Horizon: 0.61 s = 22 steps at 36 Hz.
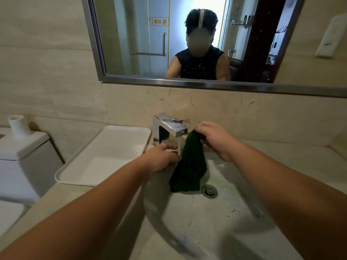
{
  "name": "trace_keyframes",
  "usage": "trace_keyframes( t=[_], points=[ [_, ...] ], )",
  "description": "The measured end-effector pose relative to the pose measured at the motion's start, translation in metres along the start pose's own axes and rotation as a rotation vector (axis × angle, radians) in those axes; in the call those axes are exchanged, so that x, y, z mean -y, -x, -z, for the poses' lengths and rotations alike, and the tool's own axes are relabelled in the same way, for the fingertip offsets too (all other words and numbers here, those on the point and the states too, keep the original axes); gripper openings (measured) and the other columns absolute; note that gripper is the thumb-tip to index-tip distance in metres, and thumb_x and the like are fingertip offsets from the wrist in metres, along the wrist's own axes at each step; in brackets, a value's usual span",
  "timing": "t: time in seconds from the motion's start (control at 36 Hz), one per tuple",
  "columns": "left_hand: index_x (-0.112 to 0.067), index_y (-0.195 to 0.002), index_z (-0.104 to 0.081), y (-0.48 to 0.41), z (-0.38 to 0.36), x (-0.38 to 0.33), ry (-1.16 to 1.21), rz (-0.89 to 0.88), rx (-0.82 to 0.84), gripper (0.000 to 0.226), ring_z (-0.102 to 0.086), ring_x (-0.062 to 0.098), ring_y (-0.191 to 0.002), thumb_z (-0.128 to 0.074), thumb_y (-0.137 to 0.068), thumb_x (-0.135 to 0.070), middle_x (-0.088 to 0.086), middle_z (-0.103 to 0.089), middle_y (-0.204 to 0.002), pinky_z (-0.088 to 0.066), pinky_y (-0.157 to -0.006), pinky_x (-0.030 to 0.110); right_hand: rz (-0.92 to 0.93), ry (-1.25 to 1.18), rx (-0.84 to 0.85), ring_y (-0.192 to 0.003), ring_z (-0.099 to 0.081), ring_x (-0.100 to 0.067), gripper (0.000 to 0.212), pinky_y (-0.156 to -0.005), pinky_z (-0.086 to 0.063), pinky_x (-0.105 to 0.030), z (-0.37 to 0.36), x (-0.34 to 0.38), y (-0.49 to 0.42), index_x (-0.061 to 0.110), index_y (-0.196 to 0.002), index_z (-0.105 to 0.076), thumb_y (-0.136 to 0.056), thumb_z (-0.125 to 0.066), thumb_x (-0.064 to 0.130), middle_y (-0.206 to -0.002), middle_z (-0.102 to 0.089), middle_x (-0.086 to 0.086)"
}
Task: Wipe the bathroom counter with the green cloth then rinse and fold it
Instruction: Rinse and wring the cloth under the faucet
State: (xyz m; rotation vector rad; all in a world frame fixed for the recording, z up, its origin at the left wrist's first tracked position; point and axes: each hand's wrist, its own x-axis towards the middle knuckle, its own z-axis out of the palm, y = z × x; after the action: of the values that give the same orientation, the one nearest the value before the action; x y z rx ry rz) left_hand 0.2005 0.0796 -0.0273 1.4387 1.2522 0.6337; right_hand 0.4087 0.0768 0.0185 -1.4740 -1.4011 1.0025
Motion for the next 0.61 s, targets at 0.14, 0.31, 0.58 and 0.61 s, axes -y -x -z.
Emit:
trace_keyframes(
  t=[0.14, 0.31, 0.58, 0.61],
  points=[
    [-0.038, -0.115, -0.076, -0.003, -0.004, -0.011, -0.088, -0.070, 0.023, 0.027, -0.068, 0.023, -0.111, -0.080, -0.088, -0.043, 0.001, -0.077, -0.115, -0.054, -0.103, 0.047, -0.029, 0.037, 0.048, -0.068, -0.049, -0.011, 0.019, -0.061, -0.041, -0.027, -0.003, 0.001, 0.001, 0.025, -0.084, -0.059, -0.103, -0.054, 0.023, -0.083, -0.057, -0.004],
    [-0.020, -0.092, -0.075, -0.010, -0.006, -0.010, -0.111, -0.163, -0.046, 0.007, -0.076, 0.021, -0.095, -0.075, -0.096, -0.026, 0.002, -0.080, -0.093, -0.057, -0.098, 0.050, 0.051, 0.047, 0.072, -0.068, -0.052, -0.013, 0.021, -0.054, -0.044, -0.020, -0.003, 0.007, 0.001, 0.022, -0.086, -0.057, -0.106, -0.051, 0.018, -0.085, -0.060, -0.007],
    [-0.019, -0.085, -0.056, -0.008, 0.013, -0.009, 0.012, -0.226, -0.326, 0.021, -0.065, 0.026, -0.082, -0.067, -0.099, -0.030, 0.008, -0.069, -0.087, -0.050, -0.073, 0.044, 0.127, 0.370, 0.077, -0.076, -0.053, -0.017, 0.024, -0.071, -0.041, -0.035, -0.005, -0.002, -0.008, 0.021, -0.088, -0.062, -0.105, -0.057, 0.037, -0.082, -0.059, -0.002],
    [-0.021, -0.084, -0.056, -0.008, 0.014, -0.009, 0.038, -0.228, -0.334, 0.021, -0.063, 0.024, -0.079, -0.066, -0.099, -0.030, 0.007, -0.068, -0.085, -0.048, -0.071, 0.043, 0.115, 0.373, 0.101, -0.076, -0.054, -0.017, 0.026, -0.071, -0.041, -0.035, -0.007, -0.004, -0.008, 0.020, -0.089, -0.064, -0.103, -0.059, 0.041, -0.081, -0.060, -0.002]
  ],
)
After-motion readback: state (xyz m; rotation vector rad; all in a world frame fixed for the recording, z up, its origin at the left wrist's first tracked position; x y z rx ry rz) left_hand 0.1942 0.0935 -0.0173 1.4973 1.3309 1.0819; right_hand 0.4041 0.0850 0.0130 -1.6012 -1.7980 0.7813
